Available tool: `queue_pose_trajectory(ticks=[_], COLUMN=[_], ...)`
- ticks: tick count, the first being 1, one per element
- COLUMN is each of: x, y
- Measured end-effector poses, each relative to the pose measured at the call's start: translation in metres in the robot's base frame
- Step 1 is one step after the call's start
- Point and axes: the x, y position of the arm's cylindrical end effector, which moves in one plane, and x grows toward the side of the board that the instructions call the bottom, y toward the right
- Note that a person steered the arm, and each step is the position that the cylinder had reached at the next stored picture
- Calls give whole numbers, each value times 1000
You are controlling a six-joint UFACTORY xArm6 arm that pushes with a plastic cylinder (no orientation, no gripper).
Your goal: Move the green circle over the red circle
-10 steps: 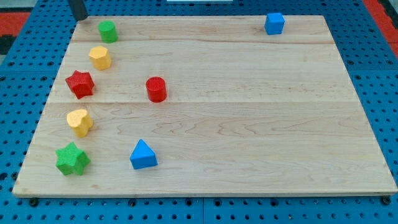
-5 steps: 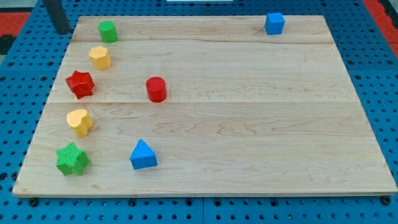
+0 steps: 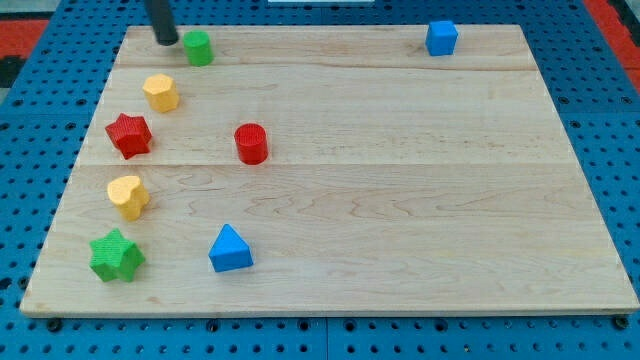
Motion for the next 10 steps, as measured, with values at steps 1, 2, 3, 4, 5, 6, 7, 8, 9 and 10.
queue_pose_trajectory(ticks=[1, 2, 3, 4, 5, 6, 7, 8, 9, 10], x=[29, 25, 19, 64, 96, 98, 93, 92, 90, 79], y=[88, 85, 4, -33, -9, 78, 163, 145, 79, 44])
